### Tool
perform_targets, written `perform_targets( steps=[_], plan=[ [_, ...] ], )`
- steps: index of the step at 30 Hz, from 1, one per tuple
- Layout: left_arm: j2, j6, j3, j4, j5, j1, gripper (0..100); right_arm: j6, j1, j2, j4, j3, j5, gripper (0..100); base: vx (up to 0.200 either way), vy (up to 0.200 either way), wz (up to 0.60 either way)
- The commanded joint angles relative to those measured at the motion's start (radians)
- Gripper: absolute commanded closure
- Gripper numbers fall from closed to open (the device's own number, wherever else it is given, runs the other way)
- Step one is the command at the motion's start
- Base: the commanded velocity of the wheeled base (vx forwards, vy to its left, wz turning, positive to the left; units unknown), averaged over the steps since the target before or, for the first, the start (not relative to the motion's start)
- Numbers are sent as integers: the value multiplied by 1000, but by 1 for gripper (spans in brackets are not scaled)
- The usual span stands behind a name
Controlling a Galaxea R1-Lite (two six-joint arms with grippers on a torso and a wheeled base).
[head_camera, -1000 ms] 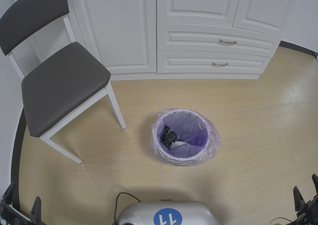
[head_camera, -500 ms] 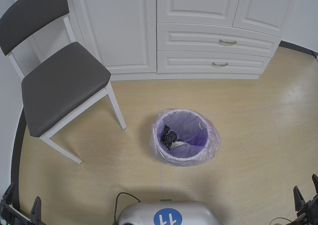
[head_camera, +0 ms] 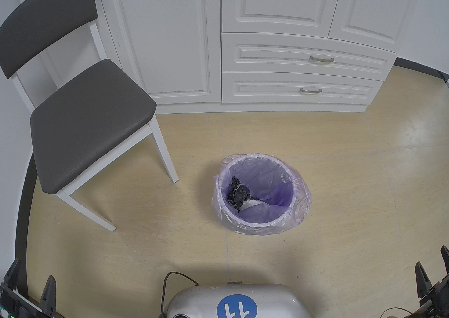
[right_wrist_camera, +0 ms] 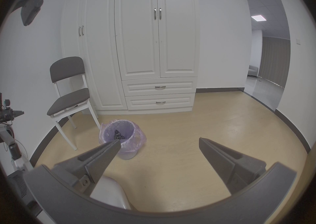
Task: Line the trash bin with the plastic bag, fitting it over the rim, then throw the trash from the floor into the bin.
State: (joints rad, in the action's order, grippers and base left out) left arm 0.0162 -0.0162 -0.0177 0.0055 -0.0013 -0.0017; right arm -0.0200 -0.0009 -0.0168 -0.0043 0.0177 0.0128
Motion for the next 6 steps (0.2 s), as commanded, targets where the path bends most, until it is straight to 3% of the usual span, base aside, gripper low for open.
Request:
perform_targets(
  steps=[1, 6],
  plan=[
    [-12, 12, 15, -1, 4, 0, 0, 0, -1, 17, -3, -18, 1, 0, 0, 0, 0],
    [-12, 10, 15, -1, 4, 0, 0, 0, -1, 17, -3, -18, 1, 0, 0, 0, 0]
  ],
)
